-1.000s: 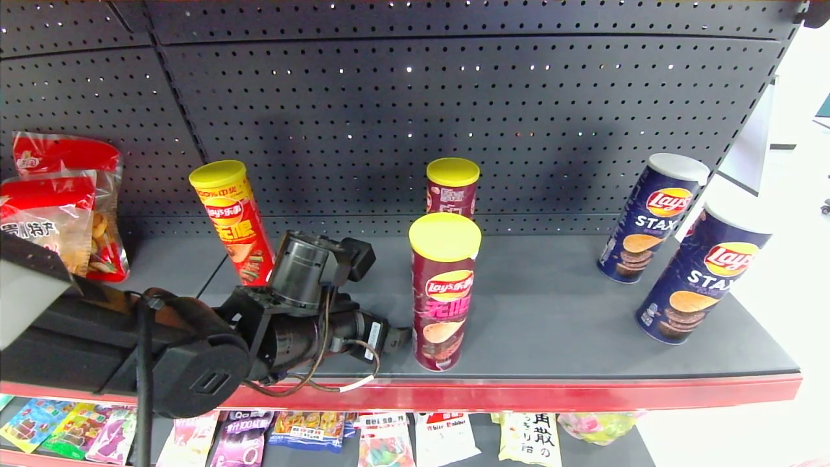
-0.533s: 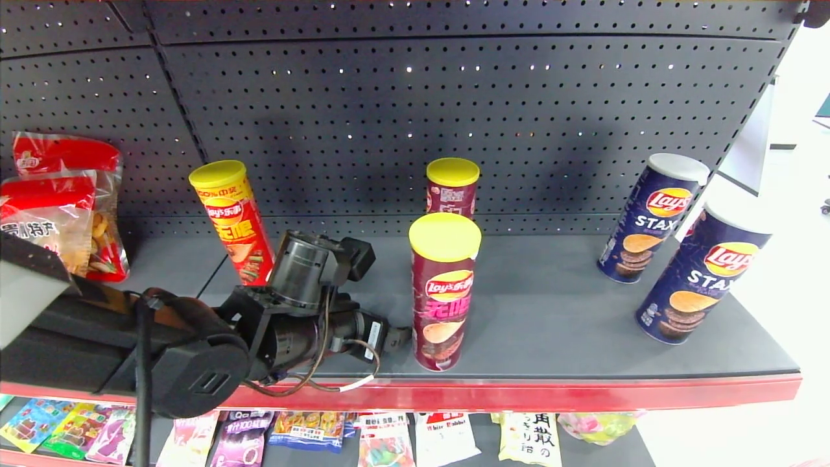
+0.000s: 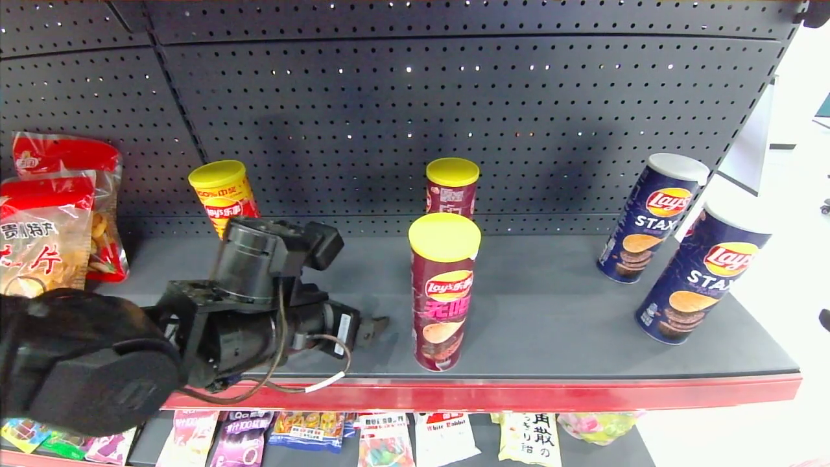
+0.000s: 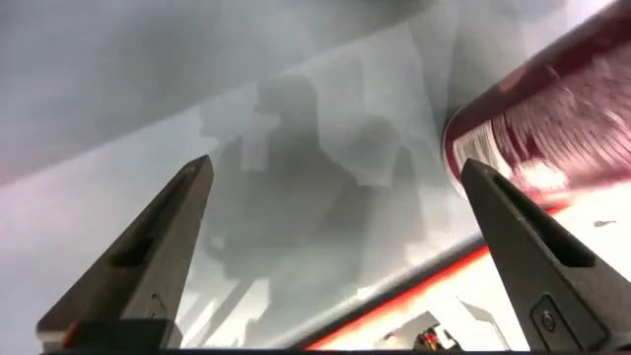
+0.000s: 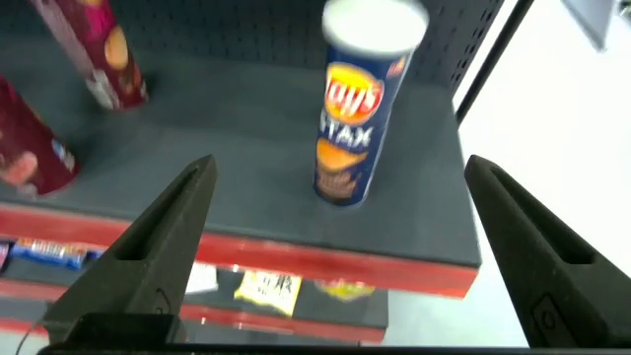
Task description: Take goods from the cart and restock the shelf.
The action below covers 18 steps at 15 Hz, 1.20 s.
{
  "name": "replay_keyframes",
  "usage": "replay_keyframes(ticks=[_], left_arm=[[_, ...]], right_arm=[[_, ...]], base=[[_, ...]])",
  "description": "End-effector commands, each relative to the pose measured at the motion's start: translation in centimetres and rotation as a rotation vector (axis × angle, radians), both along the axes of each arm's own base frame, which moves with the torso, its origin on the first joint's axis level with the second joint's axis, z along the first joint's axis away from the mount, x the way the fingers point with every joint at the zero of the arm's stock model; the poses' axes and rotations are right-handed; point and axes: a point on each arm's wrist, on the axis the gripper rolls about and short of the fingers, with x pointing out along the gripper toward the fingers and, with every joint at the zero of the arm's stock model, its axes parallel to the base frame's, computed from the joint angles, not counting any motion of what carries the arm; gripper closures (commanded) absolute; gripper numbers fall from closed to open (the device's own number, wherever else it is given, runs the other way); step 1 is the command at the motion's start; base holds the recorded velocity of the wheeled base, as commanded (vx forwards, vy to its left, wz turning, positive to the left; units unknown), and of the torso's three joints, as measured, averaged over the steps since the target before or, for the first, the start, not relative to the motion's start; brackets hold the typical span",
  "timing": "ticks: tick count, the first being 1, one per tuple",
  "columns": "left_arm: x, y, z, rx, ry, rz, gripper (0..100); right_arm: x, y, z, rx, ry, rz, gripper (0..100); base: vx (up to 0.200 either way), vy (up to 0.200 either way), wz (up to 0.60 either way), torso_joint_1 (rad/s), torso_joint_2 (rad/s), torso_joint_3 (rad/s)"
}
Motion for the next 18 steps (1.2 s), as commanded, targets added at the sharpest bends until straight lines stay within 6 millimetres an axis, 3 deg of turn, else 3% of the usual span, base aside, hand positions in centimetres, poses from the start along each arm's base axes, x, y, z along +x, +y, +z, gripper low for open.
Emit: replay_keyframes(ticks=[1, 5, 7, 10, 12, 18], left_arm=[[-4.8, 3.9, 3.9, -0.006, -0.082, 0.038, 0], [-12.8, 9.7, 7.2, 0.135, -0.197, 0.115, 0], [-16.8, 12.7, 7.3, 0.211, -0.198, 0.165, 0], [-20.7, 15.5, 6.5, 0.22, -0.186, 0.265, 0], [-20.5, 15.8, 6.7, 0.212, -0.2, 0.367, 0], [-20.2, 15.7, 6.6, 0.218, -0.258, 0.366, 0]], right_arm=[[0.2, 0.0, -1.5, -0.002, 0.055, 0.007, 0], [-1.0, -0.1, -3.9, -0.014, 0.088, -0.028, 0], [-1.3, -0.1, -5.2, -0.011, 0.105, -0.029, 0], [-2.1, -0.4, -5.6, -0.011, 0.088, -0.104, 0], [-2.1, -0.5, -5.7, -0.007, 0.092, -0.128, 0], [-2.3, -0.6, -5.4, -0.046, 0.08, -0.156, 0]], base=[[0.0, 0.0, 0.0, 0.0, 0.0, 0.0], [0.0, 0.0, 0.0, 0.0, 0.0, 0.0], [0.0, 0.0, 0.0, 0.0, 0.0, 0.0], [0.0, 0.0, 0.0, 0.0, 0.0, 0.0], [0.0, 0.0, 0.0, 0.0, 0.0, 0.0], [0.0, 0.0, 0.0, 0.0, 0.0, 0.0]])
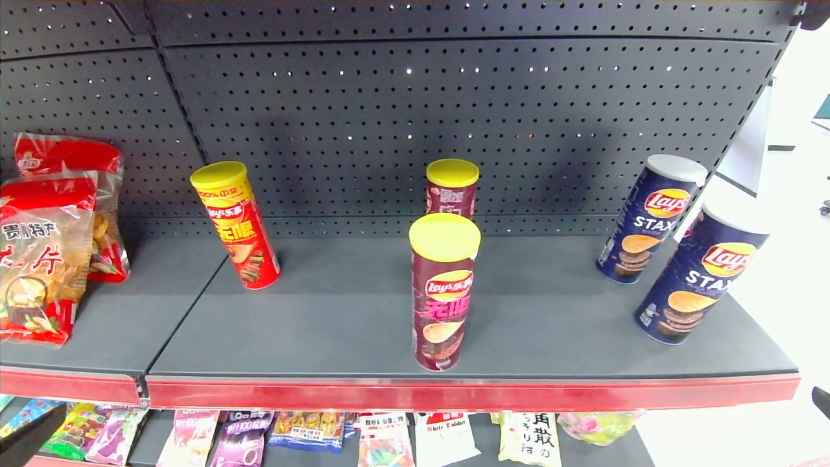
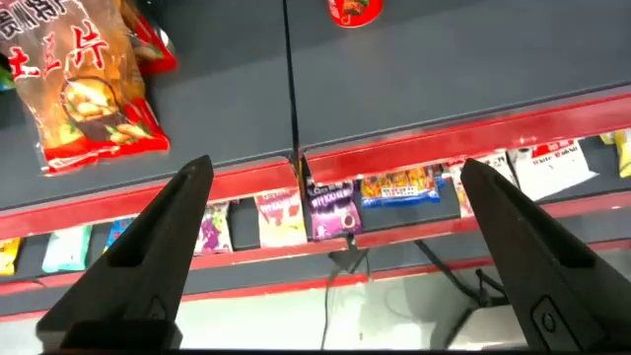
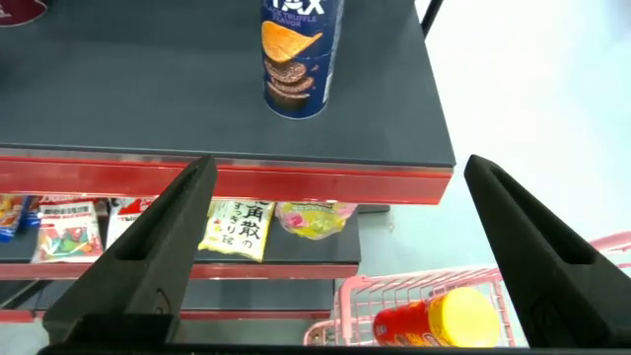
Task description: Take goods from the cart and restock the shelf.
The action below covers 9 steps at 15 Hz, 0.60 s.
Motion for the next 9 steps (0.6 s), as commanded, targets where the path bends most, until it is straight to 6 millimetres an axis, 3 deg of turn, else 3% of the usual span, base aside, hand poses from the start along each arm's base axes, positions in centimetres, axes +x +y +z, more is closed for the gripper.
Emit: replay_keyframes(ticks=[1, 2, 5, 9], left_arm=[[-0.3, 0.1, -0.2, 0.005, -0.009, -0.001, 0], [-0.3, 0.1, -0.2, 0.009, -0.009, -0.002, 0], [-0.4, 0.1, -0.2, 0.01, -0.013, -0.005, 0], [-1.8, 0.6, -2.1, 0.06, -0.024, -0.029, 0]], right_arm=[[-0.1, 0.0, 0.0, -0.009, -0.003, -0.005, 0], [-0.2, 0.0, 0.0, -0.014, -0.006, -0.004, 0], [-0.2, 0.0, -0.1, -0.016, -0.002, -0.002, 0], [-0.3, 0.0, -0.2, -0.017, -0.005, -0.002, 0]], base=[[0.0, 0.0, 0.0, 0.0, 0.0, 0.0], [0.0, 0.0, 0.0, 0.0, 0.0, 0.0], [-0.2, 0.0, 0.0, 0.007, 0.0, 0.004], [0.0, 0.0, 0.0, 0.0, 0.0, 0.0]])
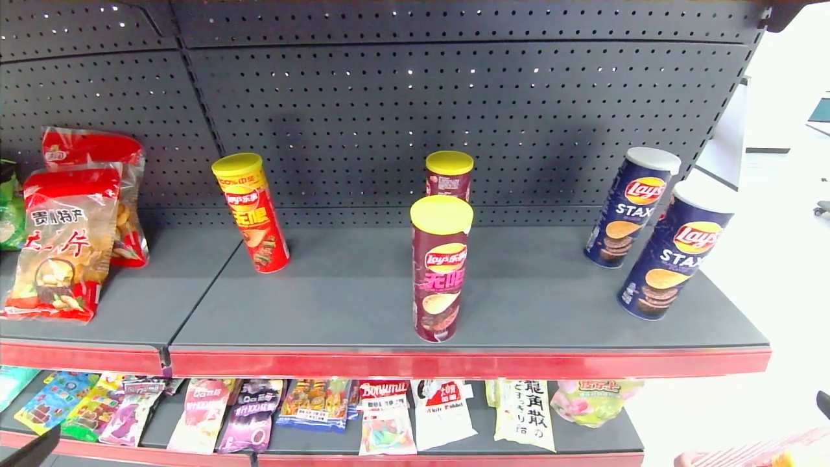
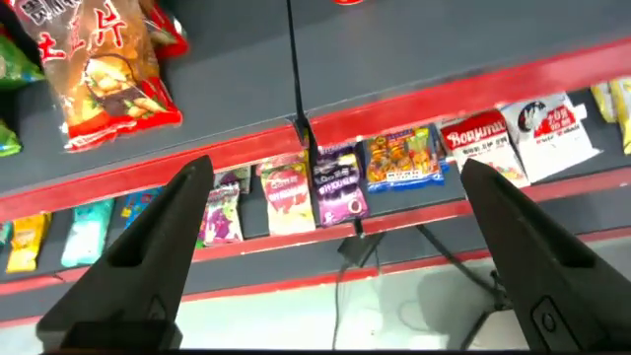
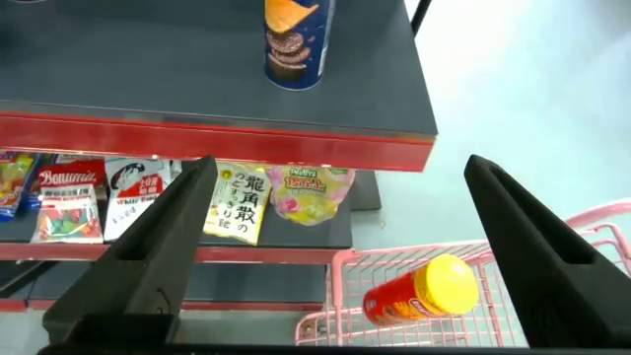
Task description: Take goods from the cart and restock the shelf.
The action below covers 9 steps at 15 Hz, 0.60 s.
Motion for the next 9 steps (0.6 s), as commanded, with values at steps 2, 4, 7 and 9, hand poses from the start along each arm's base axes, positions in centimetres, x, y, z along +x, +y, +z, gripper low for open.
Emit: replay_keyframes(ticks=[2, 4, 7, 9], left_arm=[[-2.0, 0.7, -1.8, 0.015, -0.044, -0.023, 0], [-3.0, 0.9, -1.9, -0.028, -0.084, -0.09, 0], [-3.7, 1.1, -2.1, -0.056, -0.121, -0.129, 0], [-4.5, 1.3, -2.6, -0.098, -0.15, -0.13, 0]], right_arm=[[0.0, 0.0, -0.3, -0.01, 0.013, 0.001, 0], [-0.1, 0.0, -0.9, -0.034, 0.029, 0.01, 0], [0.0, 0.0, -1.3, -0.035, 0.046, 0.011, 0], [0.1, 0.0, -1.4, -0.035, 0.054, 0.014, 0]], base=[[0.0, 0.0, 0.0, 0.0, 0.0, 0.0], [0.0, 0.0, -0.3, 0.001, 0.0, 0.001], [0.0, 0.0, -0.6, -0.002, 0.0, -0.002], [0.0, 0.0, -0.6, 0.007, 0.01, 0.005]])
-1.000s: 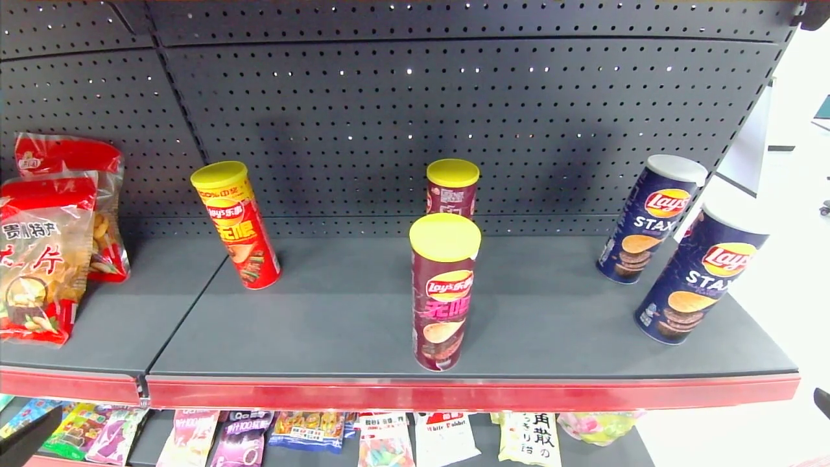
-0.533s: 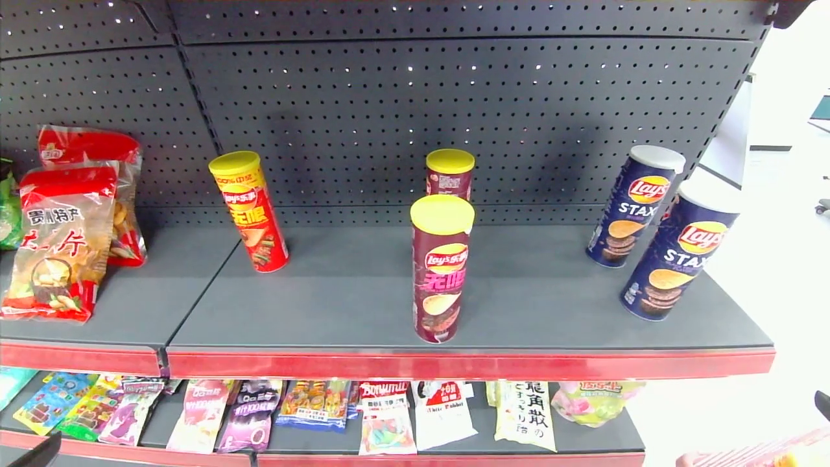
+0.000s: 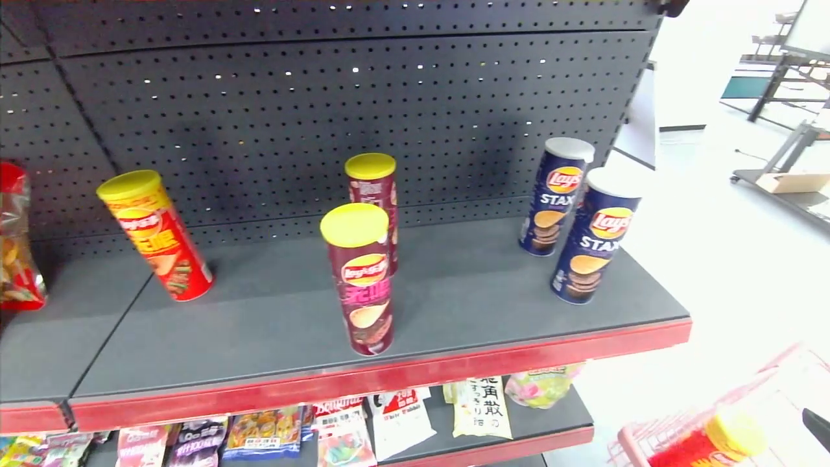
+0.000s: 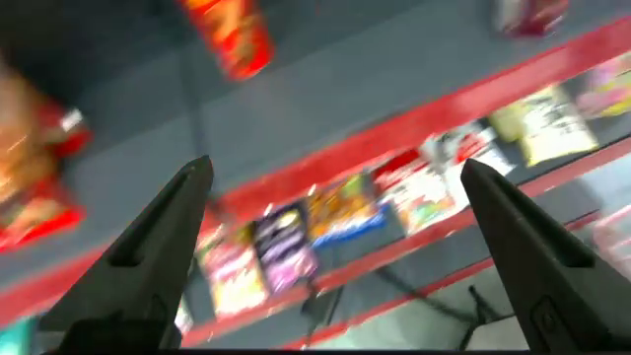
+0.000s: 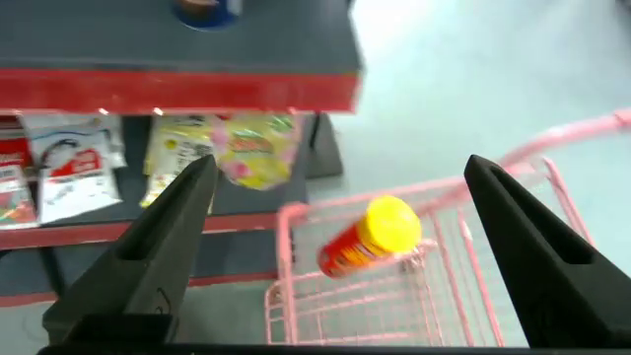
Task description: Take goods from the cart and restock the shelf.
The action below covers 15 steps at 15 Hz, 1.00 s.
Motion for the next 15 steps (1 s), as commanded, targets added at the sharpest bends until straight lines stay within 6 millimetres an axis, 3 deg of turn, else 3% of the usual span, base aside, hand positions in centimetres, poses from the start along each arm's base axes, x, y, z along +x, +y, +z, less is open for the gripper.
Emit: replay_keyframes(ticks=[1, 6, 10, 13, 14, 15], left_arm=[[-1.1, 0.4, -0.7, -0.032, -0.046, -0.003, 0], [-1.9, 0.7, -1.0, -0.087, -0.084, -0.003, 0], [-2.3, 0.8, -1.1, -0.133, -0.099, -0.019, 0], [-2.5, 0.9, -1.5, -0.137, -0.111, -0.001, 0], [-2.6, 0.9, -2.1, -0.17, -0.109, -0.007, 0], [-2.7, 0.9, -2.3, -0.18, -0.113, -0.006, 0]], right_arm=[[0.1, 0.0, -0.2, 0.002, 0.01, 0.001, 0], [0.1, 0.0, -0.8, 0.008, 0.037, -0.002, 0], [0.1, -0.3, -2.7, 0.027, 0.115, -0.083, 0], [3.8, -0.9, -3.0, 0.162, 0.248, -0.152, 0], [6.3, -1.3, -3.5, 0.218, 0.263, -0.169, 0], [7.0, -1.3, -4.0, 0.226, 0.266, -0.152, 0]], base=[[0.0, 0.0, -0.6, -0.002, 0.0, -0.002], [0.0, 0.0, -0.6, 0.003, 0.0, 0.002], [0.0, 0.0, 0.0, 0.0, 0.0, 0.0], [0.0, 0.0, 0.0, 0.0, 0.0, 0.0], [0.0, 0.0, 0.0, 0.0, 0.0, 0.0], [0.0, 0.0, 0.0, 0.0, 0.0, 0.0]])
